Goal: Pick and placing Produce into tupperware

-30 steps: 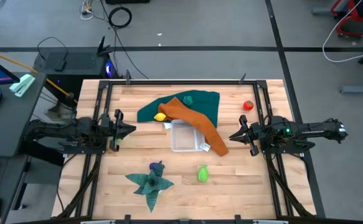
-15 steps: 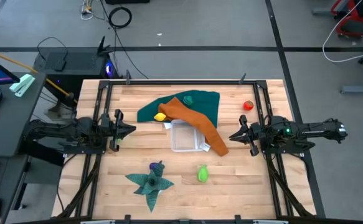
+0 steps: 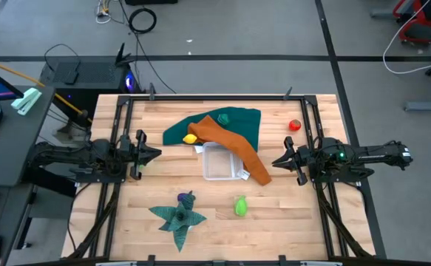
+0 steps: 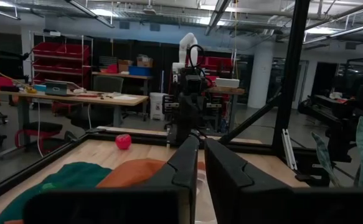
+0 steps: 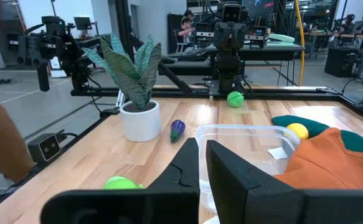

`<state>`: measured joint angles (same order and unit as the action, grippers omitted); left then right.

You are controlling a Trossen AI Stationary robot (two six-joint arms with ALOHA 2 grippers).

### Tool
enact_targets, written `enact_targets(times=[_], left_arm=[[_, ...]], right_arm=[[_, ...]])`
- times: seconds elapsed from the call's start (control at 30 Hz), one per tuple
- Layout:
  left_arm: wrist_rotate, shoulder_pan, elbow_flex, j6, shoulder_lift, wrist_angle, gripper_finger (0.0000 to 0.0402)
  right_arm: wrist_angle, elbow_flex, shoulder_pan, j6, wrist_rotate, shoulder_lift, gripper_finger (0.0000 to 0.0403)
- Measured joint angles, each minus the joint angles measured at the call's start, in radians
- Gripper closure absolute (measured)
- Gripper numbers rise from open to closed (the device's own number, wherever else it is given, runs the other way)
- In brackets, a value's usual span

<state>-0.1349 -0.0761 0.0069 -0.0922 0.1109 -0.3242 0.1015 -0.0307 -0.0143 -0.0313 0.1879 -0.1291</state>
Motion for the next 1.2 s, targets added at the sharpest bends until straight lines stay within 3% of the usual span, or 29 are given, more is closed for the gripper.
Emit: enact_targets(times=[1.2], left_arm=[[0.0, 0.0, 0.0, 0.0, 0.0, 0.0, 0.0367]], right_arm=[[0.0, 0.0, 0.0, 0.0, 0.0, 0.0, 0.0403]])
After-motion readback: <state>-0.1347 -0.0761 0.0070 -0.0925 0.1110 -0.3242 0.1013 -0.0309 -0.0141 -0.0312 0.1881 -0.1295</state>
